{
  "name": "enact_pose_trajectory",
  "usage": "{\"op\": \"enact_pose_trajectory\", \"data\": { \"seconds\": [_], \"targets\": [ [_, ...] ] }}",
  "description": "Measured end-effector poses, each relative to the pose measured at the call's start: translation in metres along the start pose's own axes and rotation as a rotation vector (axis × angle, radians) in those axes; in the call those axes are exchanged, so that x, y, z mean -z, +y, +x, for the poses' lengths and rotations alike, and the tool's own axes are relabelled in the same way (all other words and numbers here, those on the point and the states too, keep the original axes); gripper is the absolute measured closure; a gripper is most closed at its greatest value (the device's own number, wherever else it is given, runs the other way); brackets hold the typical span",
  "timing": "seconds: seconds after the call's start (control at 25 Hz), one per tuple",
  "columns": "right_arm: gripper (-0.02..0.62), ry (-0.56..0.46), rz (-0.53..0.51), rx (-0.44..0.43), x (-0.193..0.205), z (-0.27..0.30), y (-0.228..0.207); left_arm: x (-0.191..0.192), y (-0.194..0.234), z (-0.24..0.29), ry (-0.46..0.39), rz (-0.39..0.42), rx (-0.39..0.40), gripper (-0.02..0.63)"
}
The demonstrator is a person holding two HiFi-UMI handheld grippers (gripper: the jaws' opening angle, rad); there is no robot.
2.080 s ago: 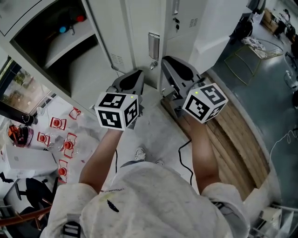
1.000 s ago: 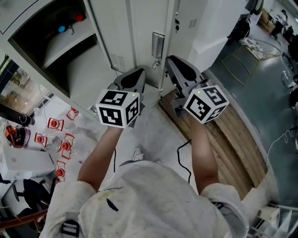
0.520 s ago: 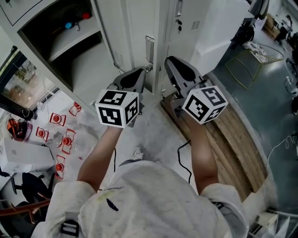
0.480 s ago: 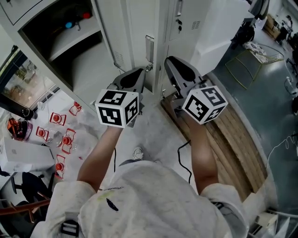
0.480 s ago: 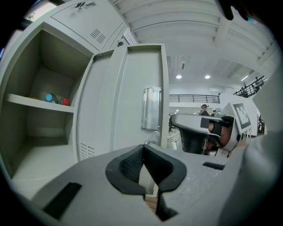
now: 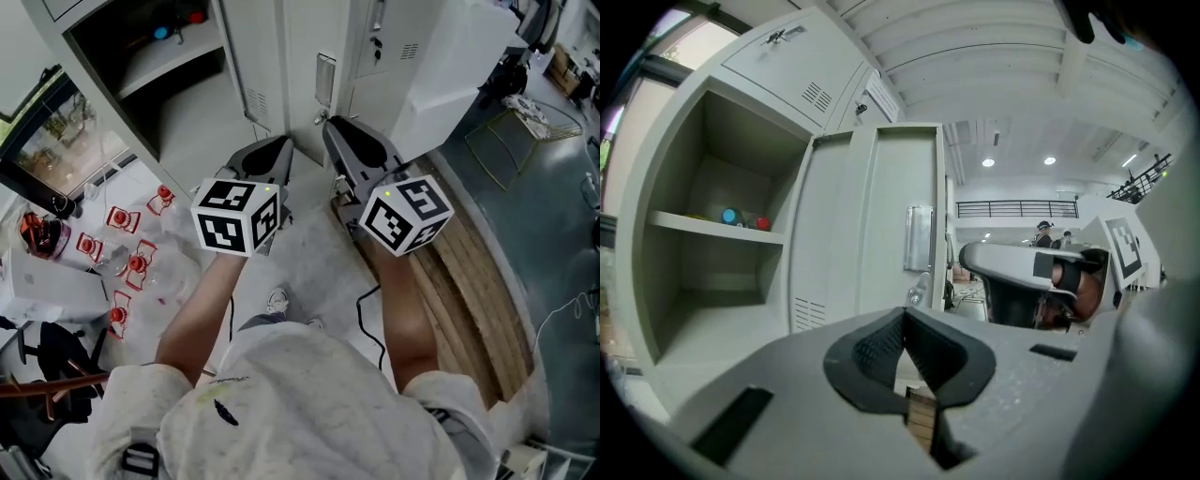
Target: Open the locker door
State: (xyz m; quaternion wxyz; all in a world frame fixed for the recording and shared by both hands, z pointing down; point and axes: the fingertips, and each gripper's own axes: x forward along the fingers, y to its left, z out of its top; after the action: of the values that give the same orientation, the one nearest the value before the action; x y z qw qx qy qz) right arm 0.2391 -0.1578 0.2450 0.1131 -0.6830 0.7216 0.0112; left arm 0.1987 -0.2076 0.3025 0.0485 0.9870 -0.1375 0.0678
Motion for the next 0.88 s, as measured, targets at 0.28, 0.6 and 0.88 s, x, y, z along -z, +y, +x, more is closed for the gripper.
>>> {"op": "enact_pose_trajectory", "data": {
  "seconds": [0.28,0.6,0.88],
  "targets": [
    [0.566,0.036,0.02,-0.076,0.019,0.007,0.032,0.014,0.017,-0.035,0.011,-0.022,-0.099,0.6],
    [0.574,0.073,0.041,-0.151,0.037,0.023,0.066,0.023,0.04,-0.074,0.019,-0.036,-0.201,0.6],
    [0.589,0.101,0.015,-0.203,0.046,0.046,0.106,0.016,0.068,-0.109,0.0,-0.034,-0.264,0.6]
  ]
}}
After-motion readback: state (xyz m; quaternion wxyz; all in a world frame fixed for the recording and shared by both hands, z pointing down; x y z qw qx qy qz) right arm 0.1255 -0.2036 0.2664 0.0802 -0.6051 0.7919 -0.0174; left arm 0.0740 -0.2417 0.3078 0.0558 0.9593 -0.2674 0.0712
